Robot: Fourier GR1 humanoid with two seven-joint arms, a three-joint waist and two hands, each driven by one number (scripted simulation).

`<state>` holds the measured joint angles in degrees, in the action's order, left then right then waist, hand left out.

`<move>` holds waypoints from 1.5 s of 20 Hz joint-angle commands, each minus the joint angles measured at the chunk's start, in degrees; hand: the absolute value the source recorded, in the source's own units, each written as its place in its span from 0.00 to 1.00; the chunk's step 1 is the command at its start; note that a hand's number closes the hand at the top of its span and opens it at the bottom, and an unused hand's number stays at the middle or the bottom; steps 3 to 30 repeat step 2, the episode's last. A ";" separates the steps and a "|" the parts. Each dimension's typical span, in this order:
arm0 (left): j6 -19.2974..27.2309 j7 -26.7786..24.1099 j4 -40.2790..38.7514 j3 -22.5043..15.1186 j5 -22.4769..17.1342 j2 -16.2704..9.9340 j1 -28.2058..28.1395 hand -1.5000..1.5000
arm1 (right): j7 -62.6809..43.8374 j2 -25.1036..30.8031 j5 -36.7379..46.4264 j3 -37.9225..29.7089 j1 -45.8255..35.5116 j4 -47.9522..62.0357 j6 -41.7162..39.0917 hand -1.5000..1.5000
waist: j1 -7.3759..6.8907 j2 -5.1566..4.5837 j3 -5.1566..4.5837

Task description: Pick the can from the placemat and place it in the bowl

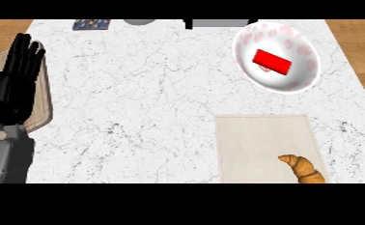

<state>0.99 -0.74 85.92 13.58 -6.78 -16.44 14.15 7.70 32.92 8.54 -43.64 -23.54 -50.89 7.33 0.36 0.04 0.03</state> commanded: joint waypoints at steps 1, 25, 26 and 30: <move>1.20 1.67 -0.15 -0.58 0.83 0.39 1.77 0.50 | 5.17 4.51 -5.51 -3.60 4.61 3.51 -7.12 0.00 | -0.11 -0.07 0.02; -1.72 1.14 2.08 1.12 -1.52 -1.37 -0.76 0.50 | 5.96 2.73 -6.24 -4.30 8.72 1.22 -7.72 0.00 | -0.04 0.05 0.00; -1.72 1.14 2.08 1.12 -1.52 -1.37 -0.76 0.50 | 5.96 2.73 -6.24 -4.30 8.72 1.22 -7.72 0.00 | -0.04 0.05 0.00; -1.72 1.14 2.08 1.12 -1.52 -1.37 -0.76 0.50 | 5.96 2.73 -6.24 -4.30 8.72 1.22 -7.72 0.00 | -0.04 0.05 0.00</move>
